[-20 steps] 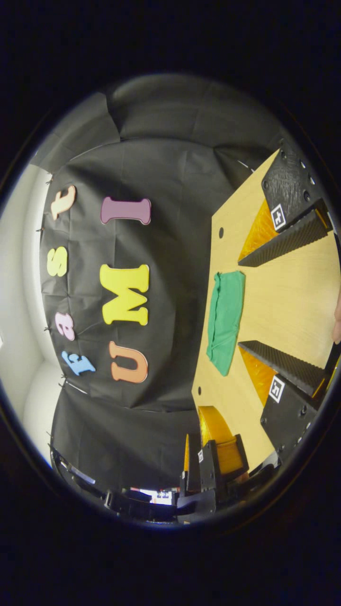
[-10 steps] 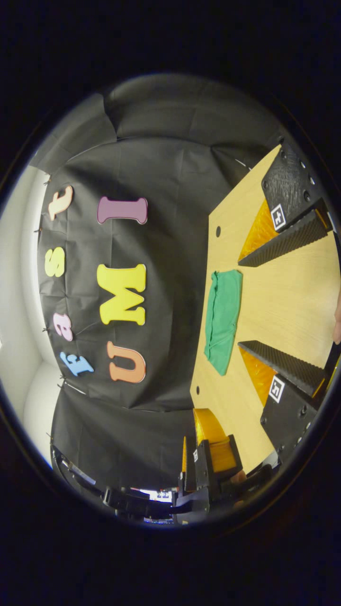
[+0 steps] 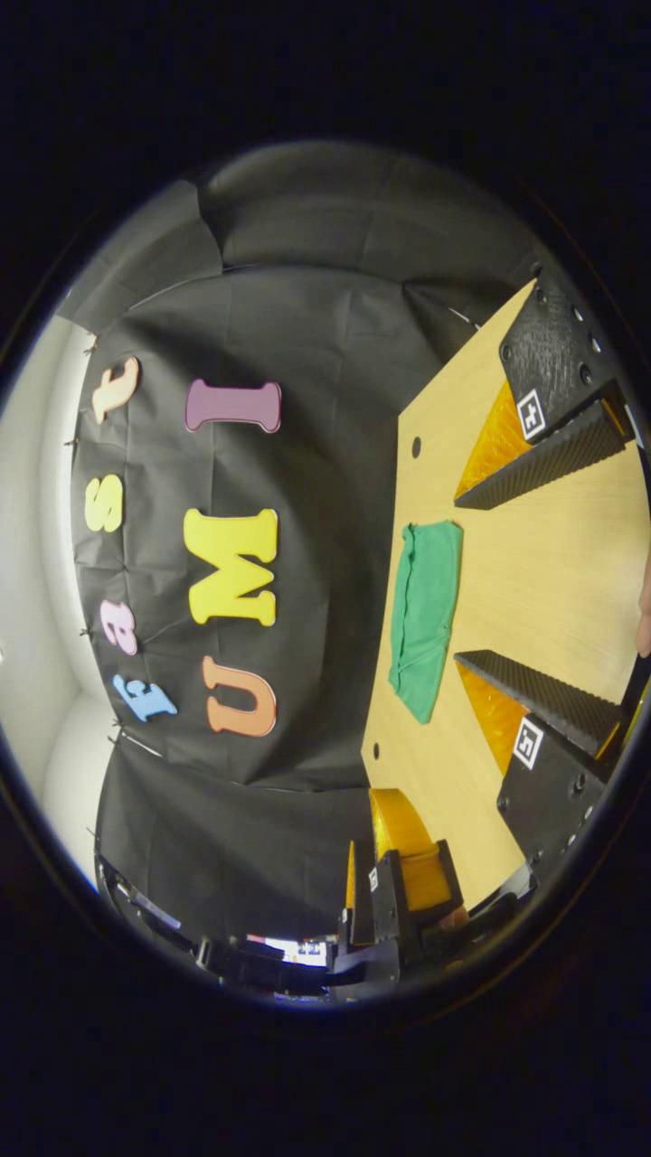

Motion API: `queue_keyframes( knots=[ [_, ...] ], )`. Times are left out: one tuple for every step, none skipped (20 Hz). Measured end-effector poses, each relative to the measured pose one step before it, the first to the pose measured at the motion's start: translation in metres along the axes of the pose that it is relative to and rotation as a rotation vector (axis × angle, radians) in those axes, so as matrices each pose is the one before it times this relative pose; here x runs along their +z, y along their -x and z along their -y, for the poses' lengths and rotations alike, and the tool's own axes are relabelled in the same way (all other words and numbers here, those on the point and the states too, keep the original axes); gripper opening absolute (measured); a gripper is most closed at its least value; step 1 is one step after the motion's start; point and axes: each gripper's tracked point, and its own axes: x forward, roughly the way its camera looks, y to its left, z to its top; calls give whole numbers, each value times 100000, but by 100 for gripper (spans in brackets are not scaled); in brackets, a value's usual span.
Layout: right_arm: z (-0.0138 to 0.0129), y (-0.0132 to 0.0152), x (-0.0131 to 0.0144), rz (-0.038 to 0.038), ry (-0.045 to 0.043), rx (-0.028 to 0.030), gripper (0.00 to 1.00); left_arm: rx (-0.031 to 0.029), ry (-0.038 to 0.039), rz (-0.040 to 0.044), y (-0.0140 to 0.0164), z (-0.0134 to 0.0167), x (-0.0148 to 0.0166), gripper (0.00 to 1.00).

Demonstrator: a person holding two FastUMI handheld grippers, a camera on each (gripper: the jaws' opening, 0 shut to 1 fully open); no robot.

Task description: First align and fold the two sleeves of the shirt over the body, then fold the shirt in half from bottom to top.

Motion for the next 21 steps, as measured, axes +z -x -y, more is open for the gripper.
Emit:
queue_keyframes(
  knots=[
    [203, -23, 66, 208, -246, -603, 96, -286, -41, -94, -40, 103, -79, 100],
    [145, 39, 56, 106, 24, -475, 95, -823, 148, -534, -55, 238, -164, 100],
    [88, 85, -32, 73, 92, -221, 95, -797, 370, -471, -31, 177, -84, 100],
    [80, -16, 50, 47, 64, -215, 95, -5, 157, -193, 6, -62, -6, 100],
    [-23, 8, -33, -54, 19, -10, 95, 366, -147, -83, -38, -173, -70, 100],
    [-51, 53, -144, -274, 102, 123, 96, 320, -240, -27, -73, -83, 6, 100],
    [28, -75, -140, -292, 182, 22, 96, 264, -90, 74, 54, -11, 72, 100],
    [-17, -47, -39, -222, 194, 56, 95, 158, -32, 80, 5, -56, -3, 100],
    [43, 20, -17, -187, 81, -219, 96, 218, -80, -162, -35, -49, -87, 100],
    [39, -84, 19, -37, -106, -188, 95, 230, 27, -107, -50, -122, 42, 100],
    [84, -121, -44, -93, -185, -103, 95, 220, 226, -64, -83, -43, -125, 100],
    [140, -64, 5, -1, -150, -111, 95, 55, 316, -107, -115, -87, -61, 100],
    [98, -13, -16, 64, -151, -91, 95, -23, 180, -179, -18, 49, 27, 100],
    [56, 25, -46, -182, -157, -21, 95, 313, 144, -61, -9, -131, -24, 100],
    [43, -3, -132, -301, -203, 211, 95, 298, 248, -7, -31, -49, 86, 100],
    [55, -75, -7, -248, -179, 218, 96, 255, 351, 353, -48, -33, -15, 100],
    [-42, -35, -114, -138, 76, 168, 95, 287, 228, 245, -35, -56, 31, 100],
    [52, -42, 59, 30, 177, 17, 96, 143, 121, 330, 10, 6, 55, 100],
    [54, -21, -33, 114, 86, 96, 96, -1, 103, 413, -89, 109, 5, 100],
    [-21, 93, 60, 232, -9, 293, 96, -205, 204, 432, 25, 116, 82, 100],
    [9, -29, -51, 200, -32, 130, 96, -378, 123, 110, 13, 248, -10, 100]
  ],
)
